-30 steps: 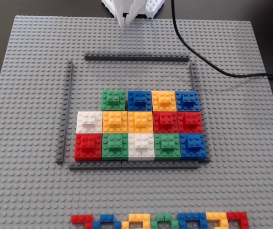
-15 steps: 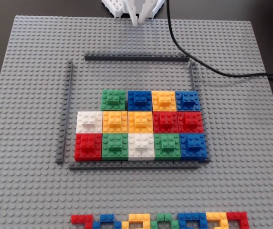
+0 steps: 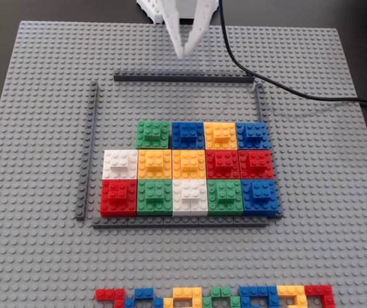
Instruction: Grab the cube and place it into the grid
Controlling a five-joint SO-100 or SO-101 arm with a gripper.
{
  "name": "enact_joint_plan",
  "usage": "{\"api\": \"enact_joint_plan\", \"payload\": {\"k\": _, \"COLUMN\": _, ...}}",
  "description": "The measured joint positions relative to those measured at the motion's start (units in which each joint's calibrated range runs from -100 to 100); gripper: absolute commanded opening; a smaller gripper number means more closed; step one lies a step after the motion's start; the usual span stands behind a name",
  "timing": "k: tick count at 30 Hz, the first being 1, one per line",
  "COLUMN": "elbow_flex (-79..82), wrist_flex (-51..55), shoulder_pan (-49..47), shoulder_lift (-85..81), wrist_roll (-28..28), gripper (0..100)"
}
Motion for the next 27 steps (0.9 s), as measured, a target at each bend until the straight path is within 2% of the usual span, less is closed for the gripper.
{"api": "enact_joint_plan", "payload": {"k": 12, "elbow_flex": 12.8, "wrist_flex": -3.7, "shoulder_pan": -0.9, "shoulder_lift": 0.0, "wrist_roll": -0.6, "gripper": 0}}
{"api": "enact_joint_plan", "payload": {"k": 17, "elbow_flex": 16.3, "wrist_flex": -5.6, "shoulder_pan": -0.7, "shoulder_lift": 0.0, "wrist_roll": 1.0, "gripper": 0}}
{"api": "enact_joint_plan", "payload": {"k": 27, "elbow_flex": 17.1, "wrist_flex": -2.2, "shoulder_pan": 0.0, "shoulder_lift": 0.0, "wrist_roll": 1.1, "gripper": 0}}
